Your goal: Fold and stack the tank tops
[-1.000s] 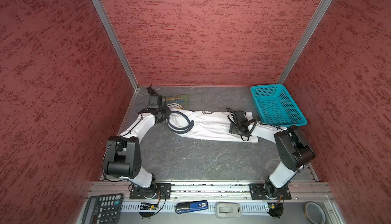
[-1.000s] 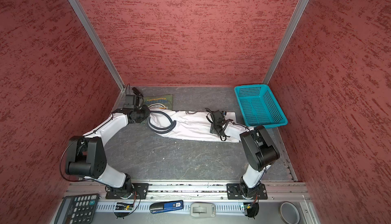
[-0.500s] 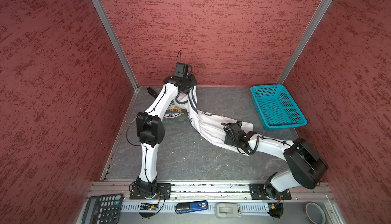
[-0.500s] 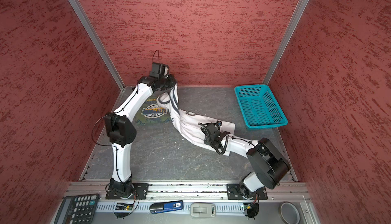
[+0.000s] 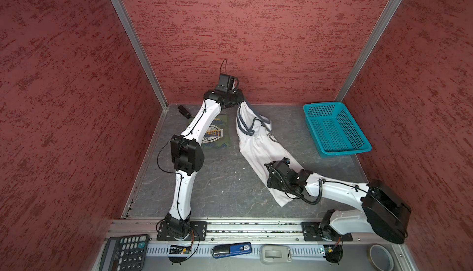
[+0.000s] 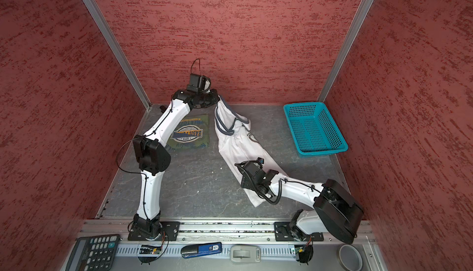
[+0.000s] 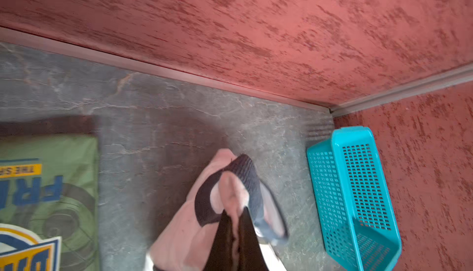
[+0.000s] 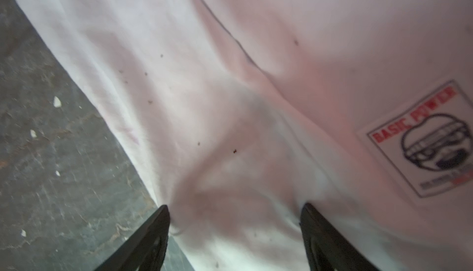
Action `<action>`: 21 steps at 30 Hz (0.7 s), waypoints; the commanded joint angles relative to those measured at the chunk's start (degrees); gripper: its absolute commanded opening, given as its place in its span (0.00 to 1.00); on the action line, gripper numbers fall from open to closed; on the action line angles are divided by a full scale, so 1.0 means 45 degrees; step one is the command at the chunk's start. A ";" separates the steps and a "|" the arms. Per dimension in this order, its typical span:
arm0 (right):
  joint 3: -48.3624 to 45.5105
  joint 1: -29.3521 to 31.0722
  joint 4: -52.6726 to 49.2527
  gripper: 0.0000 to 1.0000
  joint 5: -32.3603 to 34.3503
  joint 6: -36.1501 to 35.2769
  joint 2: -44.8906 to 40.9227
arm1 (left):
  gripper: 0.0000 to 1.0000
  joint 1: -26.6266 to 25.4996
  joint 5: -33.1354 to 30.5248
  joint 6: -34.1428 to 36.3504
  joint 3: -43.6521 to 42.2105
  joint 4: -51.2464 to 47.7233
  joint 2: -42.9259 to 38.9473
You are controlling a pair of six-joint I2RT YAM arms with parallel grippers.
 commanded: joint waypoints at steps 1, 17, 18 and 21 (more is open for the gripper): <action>0.0562 -0.0109 -0.2003 0.83 0.0577 0.0125 -0.0778 | 0.01 0.0539 0.0482 0.0671 0.1005 0.0866 0.1285; -0.0872 -0.0449 -0.0723 0.79 -0.0065 -0.0141 0.0741 | 0.41 0.0566 0.0338 0.0739 0.4352 0.1719 0.5180; -0.0906 -0.0127 -0.0751 0.78 -0.0383 0.0098 0.0728 | 0.49 0.0519 0.0091 0.0797 0.4414 0.1323 0.4974; -0.0601 0.0986 -0.1057 0.77 -0.0708 0.0646 0.0485 | 0.75 0.0370 -0.0937 0.0966 0.4366 -0.0199 0.4087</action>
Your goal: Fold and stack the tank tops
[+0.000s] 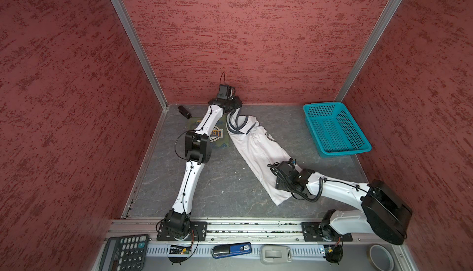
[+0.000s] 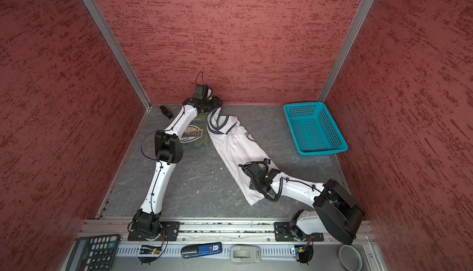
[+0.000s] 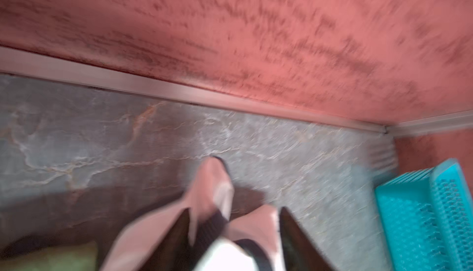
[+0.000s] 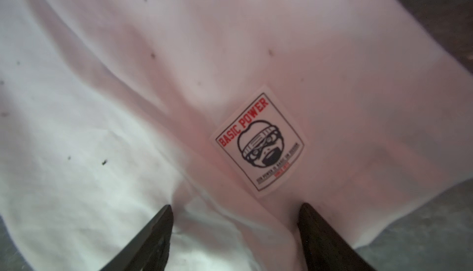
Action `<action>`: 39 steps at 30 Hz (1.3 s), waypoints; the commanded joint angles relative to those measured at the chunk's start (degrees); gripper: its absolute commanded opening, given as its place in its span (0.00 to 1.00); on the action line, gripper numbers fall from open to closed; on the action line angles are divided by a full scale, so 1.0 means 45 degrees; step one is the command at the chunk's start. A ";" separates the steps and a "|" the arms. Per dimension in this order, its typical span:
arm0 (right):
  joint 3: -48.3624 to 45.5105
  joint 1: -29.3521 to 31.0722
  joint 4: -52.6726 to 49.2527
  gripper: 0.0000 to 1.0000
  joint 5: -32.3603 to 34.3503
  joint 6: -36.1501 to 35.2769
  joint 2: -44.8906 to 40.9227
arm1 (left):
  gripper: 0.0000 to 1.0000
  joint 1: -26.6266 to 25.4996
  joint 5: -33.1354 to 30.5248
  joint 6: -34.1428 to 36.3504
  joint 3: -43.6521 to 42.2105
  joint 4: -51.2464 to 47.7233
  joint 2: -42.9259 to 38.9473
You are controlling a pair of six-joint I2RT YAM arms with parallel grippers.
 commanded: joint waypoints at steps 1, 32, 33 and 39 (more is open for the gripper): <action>-0.0145 0.1087 -0.0300 0.77 -0.1897 0.1297 0.0087 | 0.78 -0.0162 -0.1280 0.0301 0.0272 -0.1676 -0.1514; 0.0333 -0.1703 0.1398 0.69 -0.2829 -0.2068 0.1591 | 0.80 -0.5293 -0.1533 -0.2567 -1.8693 0.4350 -0.9980; 0.0104 -0.1225 0.1446 0.68 -0.3003 -0.1635 0.1520 | 0.80 -0.5209 -0.1586 -0.2369 -1.8662 0.4310 -0.9919; -0.0054 0.1471 0.1441 0.67 -0.3410 0.0302 0.1006 | 0.81 -0.4607 -0.1896 -0.1192 -1.8865 0.4035 -1.0257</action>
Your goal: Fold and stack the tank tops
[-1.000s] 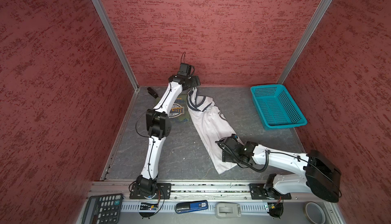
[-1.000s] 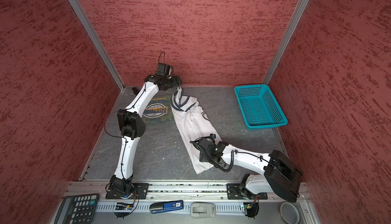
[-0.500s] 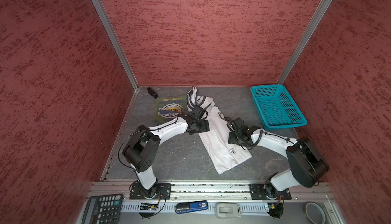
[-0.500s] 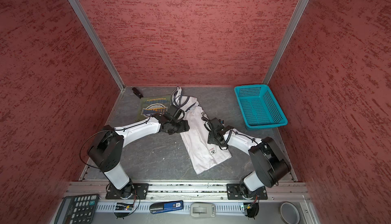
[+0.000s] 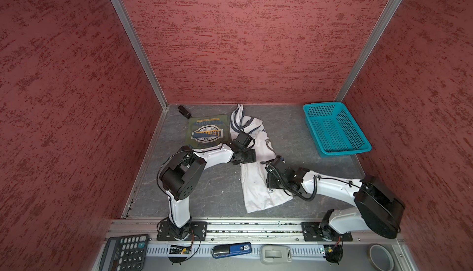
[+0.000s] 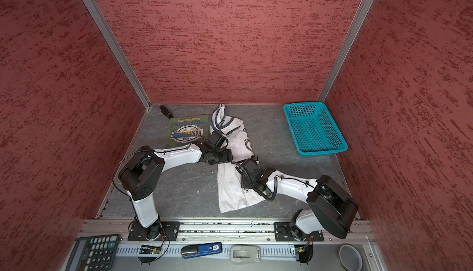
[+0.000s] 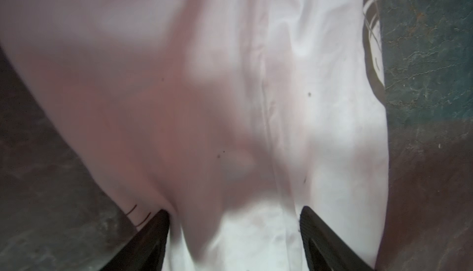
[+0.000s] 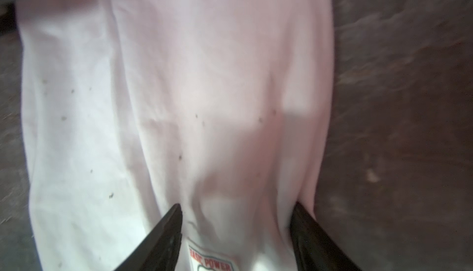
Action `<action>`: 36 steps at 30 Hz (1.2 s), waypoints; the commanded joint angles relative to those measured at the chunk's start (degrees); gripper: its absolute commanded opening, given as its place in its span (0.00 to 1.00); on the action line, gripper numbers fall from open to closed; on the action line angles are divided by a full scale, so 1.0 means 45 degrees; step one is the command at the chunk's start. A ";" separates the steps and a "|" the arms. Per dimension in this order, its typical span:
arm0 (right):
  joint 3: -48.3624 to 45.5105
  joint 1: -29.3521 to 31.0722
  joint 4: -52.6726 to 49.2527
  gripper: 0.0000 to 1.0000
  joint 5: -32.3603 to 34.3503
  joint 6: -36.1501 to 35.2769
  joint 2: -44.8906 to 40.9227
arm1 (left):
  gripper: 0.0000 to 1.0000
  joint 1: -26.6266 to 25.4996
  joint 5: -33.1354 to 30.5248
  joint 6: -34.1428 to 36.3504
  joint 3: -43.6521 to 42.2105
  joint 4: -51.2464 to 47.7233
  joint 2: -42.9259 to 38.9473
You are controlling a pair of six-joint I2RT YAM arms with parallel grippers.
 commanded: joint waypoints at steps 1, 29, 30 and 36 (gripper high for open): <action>-0.0290 0.1277 -0.0940 0.67 -0.1492 0.1957 0.0258 | 0.81 0.0246 -0.0576 0.1137 0.0057 -0.0029 -0.0305; 1.0957 -0.4971 -0.0871 0.94 0.1656 -0.8489 0.7298 | 0.82 -0.2357 -0.1797 -0.3347 -0.5208 0.1773 -0.4871; 1.1423 -0.4950 -0.0928 0.95 0.1784 -0.8668 0.7749 | 0.82 -0.2418 -0.1788 -0.3407 -0.5385 0.1828 -0.4870; 1.3341 -0.4660 -0.1111 0.97 0.1951 -0.9563 0.9596 | 0.83 -0.2606 -0.1814 -0.3710 -0.6200 0.1929 -0.4849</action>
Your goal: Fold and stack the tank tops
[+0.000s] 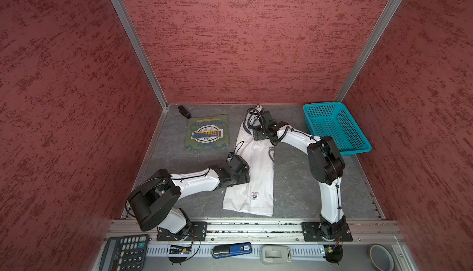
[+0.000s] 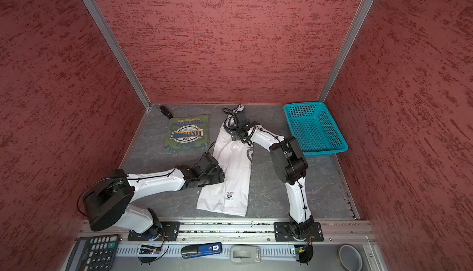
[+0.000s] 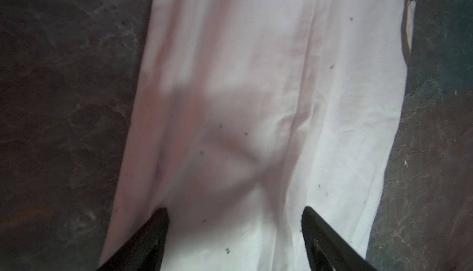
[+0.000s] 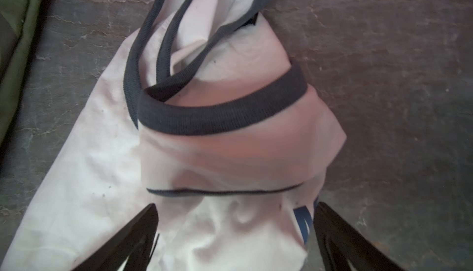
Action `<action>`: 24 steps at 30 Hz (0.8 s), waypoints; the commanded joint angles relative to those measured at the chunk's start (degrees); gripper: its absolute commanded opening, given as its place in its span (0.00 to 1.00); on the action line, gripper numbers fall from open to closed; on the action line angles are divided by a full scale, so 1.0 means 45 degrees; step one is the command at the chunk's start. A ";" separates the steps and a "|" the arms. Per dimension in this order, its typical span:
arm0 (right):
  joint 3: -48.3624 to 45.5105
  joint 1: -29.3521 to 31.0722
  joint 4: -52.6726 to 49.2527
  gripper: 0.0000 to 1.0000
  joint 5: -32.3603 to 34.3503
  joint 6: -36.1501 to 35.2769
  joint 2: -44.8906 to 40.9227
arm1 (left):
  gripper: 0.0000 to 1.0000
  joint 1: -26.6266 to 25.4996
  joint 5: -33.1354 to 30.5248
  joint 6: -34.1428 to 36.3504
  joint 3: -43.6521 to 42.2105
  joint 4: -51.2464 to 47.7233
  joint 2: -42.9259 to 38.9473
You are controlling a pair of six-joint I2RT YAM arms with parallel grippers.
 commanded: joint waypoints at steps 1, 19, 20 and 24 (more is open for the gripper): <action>0.1159 0.0221 -0.0277 0.98 0.0245 -0.0977 0.0629 | 0.82 -0.0084 -0.0104 -0.0379 -0.0495 0.0203 -0.0108; 0.7720 -0.1468 -0.2839 0.91 0.3994 -0.1637 0.5064 | 0.83 -0.0275 -0.0299 -0.0682 -0.2242 -0.0886 -0.0975; 0.8128 -0.1671 -0.2874 0.90 0.4029 -0.1680 0.5233 | 0.83 -0.0274 -0.0321 -0.0638 -0.2371 -0.0961 -0.1095; 0.9936 -0.2319 -0.3157 0.87 0.4182 -0.1900 0.6086 | 0.83 -0.0242 -0.0457 -0.0551 -0.2716 -0.1284 -0.1487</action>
